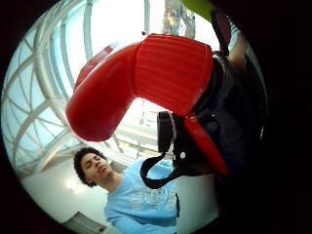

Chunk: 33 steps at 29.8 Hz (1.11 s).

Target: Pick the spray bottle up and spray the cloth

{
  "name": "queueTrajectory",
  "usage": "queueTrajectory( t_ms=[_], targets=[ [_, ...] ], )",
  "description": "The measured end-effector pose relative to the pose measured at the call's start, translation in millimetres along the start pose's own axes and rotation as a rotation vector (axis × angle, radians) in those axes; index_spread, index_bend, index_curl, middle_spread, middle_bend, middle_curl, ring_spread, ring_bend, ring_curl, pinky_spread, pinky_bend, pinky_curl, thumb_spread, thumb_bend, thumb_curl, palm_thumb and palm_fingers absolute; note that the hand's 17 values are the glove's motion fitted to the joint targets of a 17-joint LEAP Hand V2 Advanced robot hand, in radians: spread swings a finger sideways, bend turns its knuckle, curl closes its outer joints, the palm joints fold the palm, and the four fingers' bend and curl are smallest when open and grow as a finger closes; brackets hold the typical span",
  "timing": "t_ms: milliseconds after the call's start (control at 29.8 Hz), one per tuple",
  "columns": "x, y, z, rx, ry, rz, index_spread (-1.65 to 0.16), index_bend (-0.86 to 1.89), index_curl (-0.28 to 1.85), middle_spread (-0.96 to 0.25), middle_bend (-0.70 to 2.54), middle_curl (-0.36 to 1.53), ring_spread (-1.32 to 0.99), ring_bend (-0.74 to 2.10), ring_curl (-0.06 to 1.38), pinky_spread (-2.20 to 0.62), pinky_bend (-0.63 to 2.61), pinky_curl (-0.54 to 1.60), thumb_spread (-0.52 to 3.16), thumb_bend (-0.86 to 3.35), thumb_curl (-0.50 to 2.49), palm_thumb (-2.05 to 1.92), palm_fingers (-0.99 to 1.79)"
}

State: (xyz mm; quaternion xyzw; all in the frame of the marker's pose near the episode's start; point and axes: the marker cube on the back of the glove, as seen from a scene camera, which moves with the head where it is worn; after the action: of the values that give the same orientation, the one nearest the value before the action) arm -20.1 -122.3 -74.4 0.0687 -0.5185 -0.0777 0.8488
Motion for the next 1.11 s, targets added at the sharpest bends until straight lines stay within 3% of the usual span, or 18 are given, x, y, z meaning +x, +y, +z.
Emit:
queueTrajectory(
  t_ms=[201,469,905,1107],
  targets=[
    [8,-16,76,-0.050,-0.062,-0.101,-0.18,0.16,0.44,-0.07,0.35,0.47,0.00,0.46,0.40,0.17,0.19,0.35,1.19,-0.02,0.38,0.64,1.16],
    [24,-29,132,-0.097,-0.130,-0.107,-0.18,0.16,0.44,-0.07,0.34,0.47,-0.01,0.45,0.39,0.16,0.19,0.35,1.18,-0.02,0.38,0.64,1.15],
    [41,-24,146,-0.103,-0.116,-0.130,-0.19,0.17,0.45,-0.08,0.34,0.46,-0.02,0.44,0.39,0.14,0.16,0.33,1.17,-0.02,0.37,0.62,1.12],
    [37,-9,118,-0.104,-0.045,-0.081,-0.23,0.17,0.45,-0.07,0.30,0.46,-0.03,0.39,0.39,0.15,0.13,0.31,1.16,-0.04,0.35,0.58,0.90]
  ],
)
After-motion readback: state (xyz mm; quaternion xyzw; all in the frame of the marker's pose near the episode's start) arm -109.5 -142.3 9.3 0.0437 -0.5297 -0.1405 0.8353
